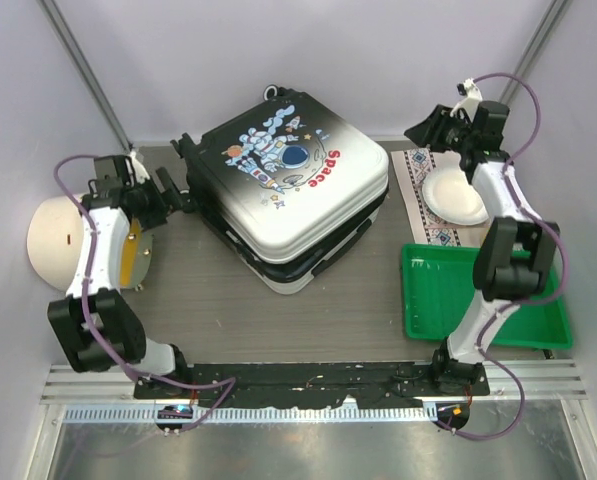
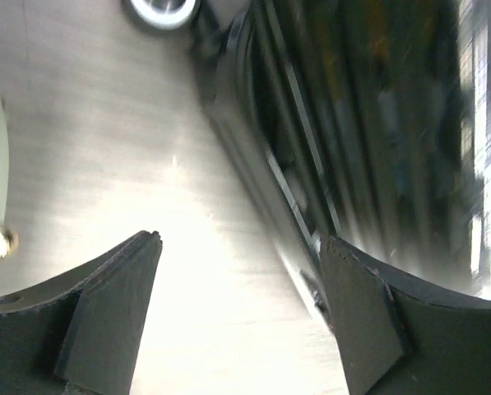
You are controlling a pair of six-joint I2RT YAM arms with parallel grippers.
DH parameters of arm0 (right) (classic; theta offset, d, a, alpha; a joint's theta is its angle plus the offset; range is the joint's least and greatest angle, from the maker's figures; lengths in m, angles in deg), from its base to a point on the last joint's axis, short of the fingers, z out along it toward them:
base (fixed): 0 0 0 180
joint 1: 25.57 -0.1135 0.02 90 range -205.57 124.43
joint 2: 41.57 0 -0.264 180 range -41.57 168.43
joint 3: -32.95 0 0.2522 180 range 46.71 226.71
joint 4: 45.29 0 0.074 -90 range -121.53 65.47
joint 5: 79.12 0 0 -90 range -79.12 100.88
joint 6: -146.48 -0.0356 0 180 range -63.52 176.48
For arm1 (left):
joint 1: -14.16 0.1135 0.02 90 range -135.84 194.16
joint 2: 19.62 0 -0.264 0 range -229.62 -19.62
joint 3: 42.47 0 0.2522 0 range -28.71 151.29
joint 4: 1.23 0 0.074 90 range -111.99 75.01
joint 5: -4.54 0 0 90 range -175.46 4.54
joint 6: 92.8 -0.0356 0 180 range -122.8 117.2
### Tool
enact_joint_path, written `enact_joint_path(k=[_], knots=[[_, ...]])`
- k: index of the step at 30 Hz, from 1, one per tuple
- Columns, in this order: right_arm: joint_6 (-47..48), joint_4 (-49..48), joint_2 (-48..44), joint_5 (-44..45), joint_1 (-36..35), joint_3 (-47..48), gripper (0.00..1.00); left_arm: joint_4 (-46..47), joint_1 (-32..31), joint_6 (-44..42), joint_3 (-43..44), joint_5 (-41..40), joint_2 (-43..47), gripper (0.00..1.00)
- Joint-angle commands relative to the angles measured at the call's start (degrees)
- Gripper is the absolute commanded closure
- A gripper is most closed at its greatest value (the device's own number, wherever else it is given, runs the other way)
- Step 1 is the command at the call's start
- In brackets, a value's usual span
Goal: Open, take out, and arrange the luggage
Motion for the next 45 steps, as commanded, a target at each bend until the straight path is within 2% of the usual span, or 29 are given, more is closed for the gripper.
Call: enact_joint_path(k=[1, 2, 3, 6, 11, 15, 16, 19, 23, 26, 30, 32, 35, 37, 38, 41, 42, 45], knots=[[0.9, -3.1, 16.2, 8.6, -2.1, 13.5, 0.50, -5.7, -4.3, 0.5, -6.8, -7.4, 5.9, 0.21], [1.0, -3.5, 18.6, 8.8, -3.0, 15.6, 0.51, -5.6, -5.5, 0.4, -8.9, -8.9, 6.9, 0.24], [0.9, -4.0, 20.6, 8.0, -3.5, 18.8, 0.51, -5.3, -6.4, 0.3, -9.7, -9.4, 6.9, 0.31], [1.9, -4.7, 26.7, 5.7, -5.4, 23.6, 0.51, -4.6, -9.4, 0.0, -9.7, -13.5, 4.2, 0.38], [4.2, -5.6, 29.3, -0.1, -8.2, 22.1, 0.51, -2.4, -11.2, -1.6, -2.6, -14.8, -6.1, 0.41], [11.1, -5.8, 20.4, -3.7, -11.8, 7.4, 0.51, -0.7, -11.5, -4.3, 9.2, -12.1, -16.5, 0.41], [12.3, -5.4, 18.3, -4.1, -12.7, 4.6, 0.51, -1.0, -11.4, -5.5, 14.9, -12.3, -20.1, 0.41], [12.7, -6.8, 11.1, -3.9, -14.0, -5.6, 0.51, -2.7, -11.3, -7.7, 25.7, -12.0, -26.2, 0.41], [12.3, -7.9, 3.4, -2.5, -16.0, -16.2, 0.51, -4.4, -9.9, -10.5, 33.8, -10.6, -28.9, 0.35], [11.6, -5.9, 0.0, -0.1, -15.2, -17.2, 0.50, -6.9, -7.8, -10.9, 35.0, -9.8, -26.6, 0.27], [14.1, 1.4, -5.0, -2.3, -9.9, -17.7, 0.48, -8.4, -2.0, -12.1, 32.2, -7.3, -21.1, 0.20], [21.0, 9.7, -8.6, -4.5, -6.2, -18.2, 0.44, -8.8, 0.0, -13.2, 31.6, -0.4, -17.8, 0.17], [34.5, 22.5, -13.5, -7.7, -4.1, -19.9, 0.37, -10.3, 0.9, -16.3, 30.3, 4.6, -14.9, 0.14], [38.4, 29.1, -15.9, -9.0, -3.7, -21.5, 0.30, -9.7, 0.7, -16.3, 27.8, 9.2, -11.4, 0.11], [39.0, 29.2, -18.8, -10.0, -3.7, -24.6, 0.29, -7.6, 0.5, -16.4, 26.3, 10.4, -9.9, 0.10], [35.4, 19.8, -23.4, -10.7, -5.1, -33.6, 0.28, -3.9, -0.7, -18.1, 20.5, 16.0, -5.2, 0.08], [33.1, 13.7, -25.4, -10.4, -5.8, -35.5, 0.28, -4.0, -1.2, -18.7, 19.1, 17.4, -4.5, 0.08], [31.5, 5.5, -25.7, -9.9, -8.2, -40.1, 0.28, -6.4, -3.7, -20.9, 18.9, 17.5, -3.6, 0.08]])
